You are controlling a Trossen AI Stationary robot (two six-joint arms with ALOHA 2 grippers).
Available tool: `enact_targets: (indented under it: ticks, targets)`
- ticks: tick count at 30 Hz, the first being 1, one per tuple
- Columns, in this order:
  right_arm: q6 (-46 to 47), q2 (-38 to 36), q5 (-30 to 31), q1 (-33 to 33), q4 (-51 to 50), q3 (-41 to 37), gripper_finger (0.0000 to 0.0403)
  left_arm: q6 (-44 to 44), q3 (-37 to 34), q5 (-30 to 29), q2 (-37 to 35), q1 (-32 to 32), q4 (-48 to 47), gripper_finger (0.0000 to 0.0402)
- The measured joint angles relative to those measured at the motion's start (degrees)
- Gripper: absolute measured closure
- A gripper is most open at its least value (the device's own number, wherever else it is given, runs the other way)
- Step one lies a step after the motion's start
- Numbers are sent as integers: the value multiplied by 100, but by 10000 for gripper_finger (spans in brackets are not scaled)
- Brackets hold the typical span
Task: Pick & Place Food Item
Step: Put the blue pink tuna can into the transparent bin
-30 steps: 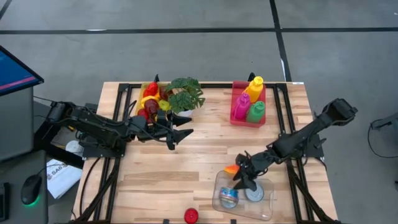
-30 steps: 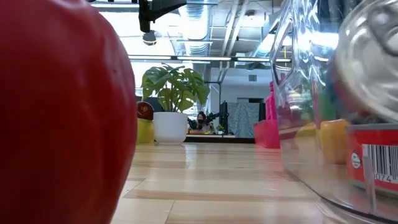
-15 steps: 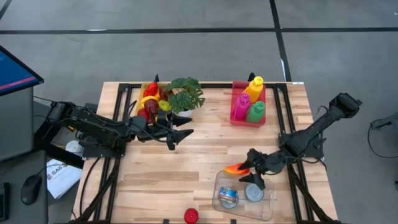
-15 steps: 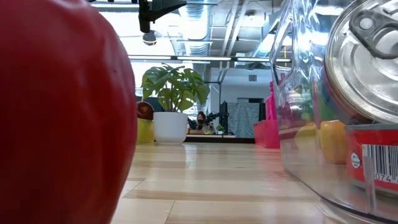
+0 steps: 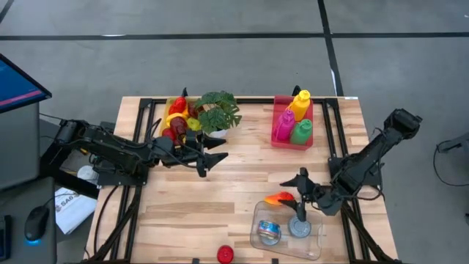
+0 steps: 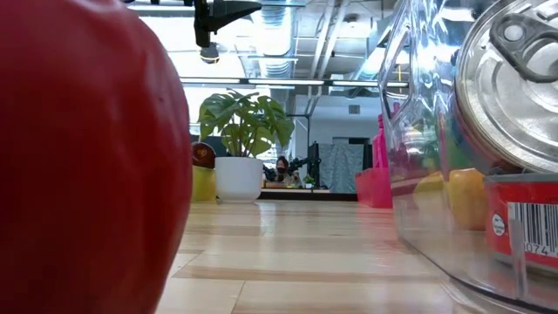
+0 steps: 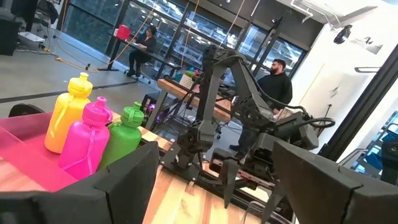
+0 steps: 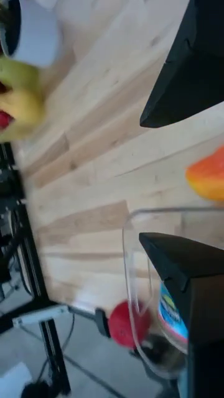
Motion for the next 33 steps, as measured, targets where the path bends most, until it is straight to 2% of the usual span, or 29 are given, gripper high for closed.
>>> enact_targets:
  ticks: [11,16,33]
  targets:
    - [-5,3,134,-4,248,0,118,0,0,-1,0,-1,2,97]
    - [-106,3,535,50,267,0,118,0,0,-1,0,-1,2,97]
    - [-105,3,1001,444,650,2,118,0,-1,-1,0,-1,6,97]
